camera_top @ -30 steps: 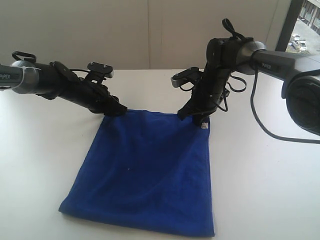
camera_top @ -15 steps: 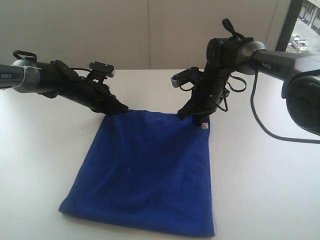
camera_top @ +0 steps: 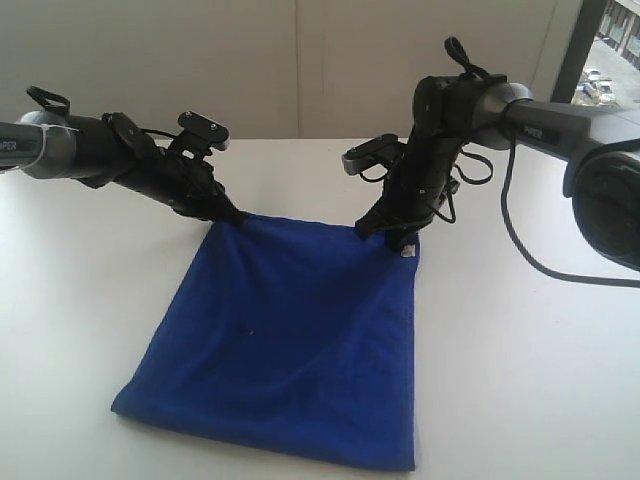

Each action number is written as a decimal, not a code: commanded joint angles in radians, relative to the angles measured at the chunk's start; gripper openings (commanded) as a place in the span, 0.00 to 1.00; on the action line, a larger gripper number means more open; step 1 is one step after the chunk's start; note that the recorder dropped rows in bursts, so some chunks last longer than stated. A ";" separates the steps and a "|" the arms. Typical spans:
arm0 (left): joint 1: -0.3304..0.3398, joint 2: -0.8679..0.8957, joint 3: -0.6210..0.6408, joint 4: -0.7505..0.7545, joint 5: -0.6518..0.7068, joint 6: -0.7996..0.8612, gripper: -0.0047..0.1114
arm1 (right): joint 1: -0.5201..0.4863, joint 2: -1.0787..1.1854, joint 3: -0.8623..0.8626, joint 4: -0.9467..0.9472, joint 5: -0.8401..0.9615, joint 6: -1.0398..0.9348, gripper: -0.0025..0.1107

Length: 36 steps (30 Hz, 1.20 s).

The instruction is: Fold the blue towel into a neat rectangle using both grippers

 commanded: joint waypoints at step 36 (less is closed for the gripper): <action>0.002 -0.092 0.008 0.289 0.413 -0.372 0.16 | -0.008 0.029 0.009 -0.003 0.015 -0.016 0.02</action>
